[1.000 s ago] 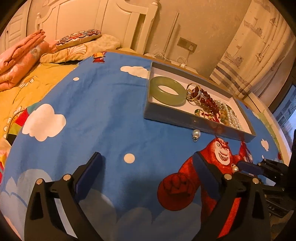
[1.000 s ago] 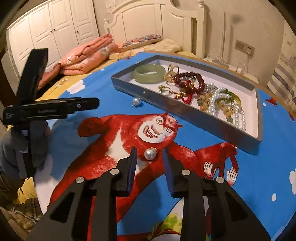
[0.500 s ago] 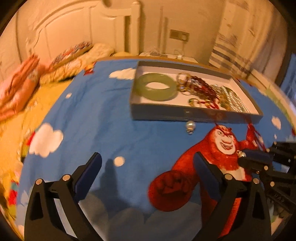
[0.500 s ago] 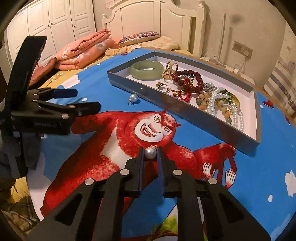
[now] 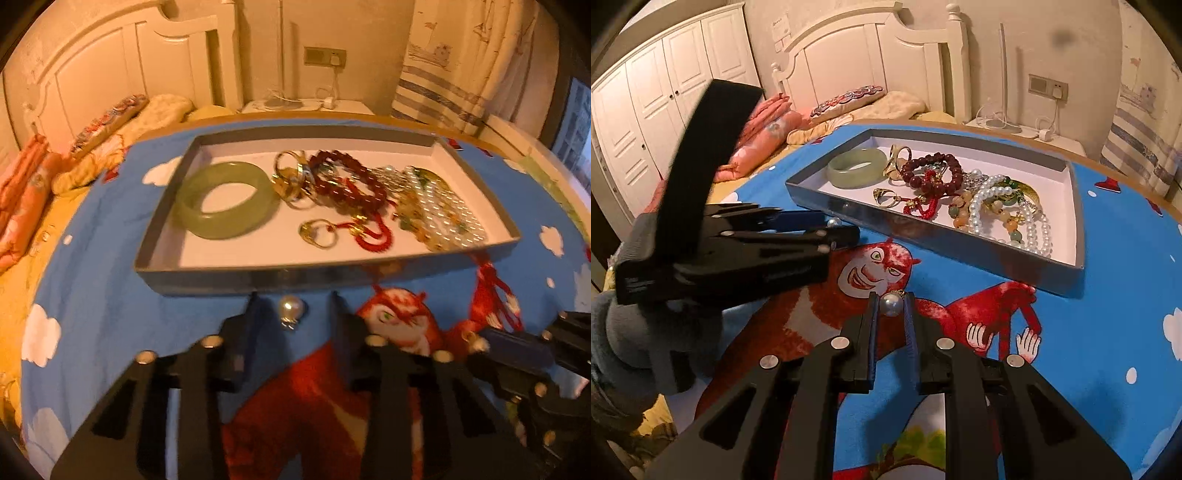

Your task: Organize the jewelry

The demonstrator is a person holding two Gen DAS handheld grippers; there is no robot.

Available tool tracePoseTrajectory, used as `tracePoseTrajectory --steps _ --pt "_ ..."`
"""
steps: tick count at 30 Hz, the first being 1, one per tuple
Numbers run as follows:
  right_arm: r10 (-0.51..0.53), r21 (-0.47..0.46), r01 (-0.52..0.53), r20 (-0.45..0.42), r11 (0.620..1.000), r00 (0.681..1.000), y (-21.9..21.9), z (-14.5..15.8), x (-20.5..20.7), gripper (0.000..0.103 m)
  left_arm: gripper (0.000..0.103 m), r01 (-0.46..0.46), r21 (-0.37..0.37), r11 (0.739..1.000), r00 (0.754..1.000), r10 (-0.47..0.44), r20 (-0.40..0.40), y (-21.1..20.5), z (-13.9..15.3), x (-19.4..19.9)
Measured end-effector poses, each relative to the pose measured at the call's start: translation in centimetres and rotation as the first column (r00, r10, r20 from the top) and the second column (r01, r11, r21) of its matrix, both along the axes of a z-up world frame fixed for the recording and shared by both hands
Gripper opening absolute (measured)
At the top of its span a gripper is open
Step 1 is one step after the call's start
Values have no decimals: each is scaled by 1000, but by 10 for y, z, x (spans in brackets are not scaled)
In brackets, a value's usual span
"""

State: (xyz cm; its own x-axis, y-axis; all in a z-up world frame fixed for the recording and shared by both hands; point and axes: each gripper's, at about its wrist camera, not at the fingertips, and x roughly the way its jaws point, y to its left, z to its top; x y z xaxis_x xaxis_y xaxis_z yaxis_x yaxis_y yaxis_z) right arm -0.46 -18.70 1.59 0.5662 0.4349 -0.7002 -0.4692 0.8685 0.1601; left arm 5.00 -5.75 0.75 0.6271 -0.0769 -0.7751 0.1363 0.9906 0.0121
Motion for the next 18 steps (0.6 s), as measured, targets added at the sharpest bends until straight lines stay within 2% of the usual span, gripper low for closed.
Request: tracePoseTrajectory --steps 1,3,5,11,18 --pt "0 4 0 0 1000 1000 -1 0 -1 17 28 -2 3 1000 1000 2 3 0 0 0" --pt "0 15 0 -3 1000 1000 -2 1 -1 17 17 -4 0 1000 1000 4 8 1 0 -1" --pt "-1 21 1 -2 1000 1000 -3 1 -2 17 13 -10 -4 1000 1000 10 9 4 0 -2" --pt "-10 29 10 0 1000 1000 -5 2 -2 17 13 -10 -2 1000 1000 10 13 6 -1 -4" --pt "-21 26 20 7 999 1000 -6 2 -1 17 13 -10 -43 999 1000 11 14 13 1 -10"
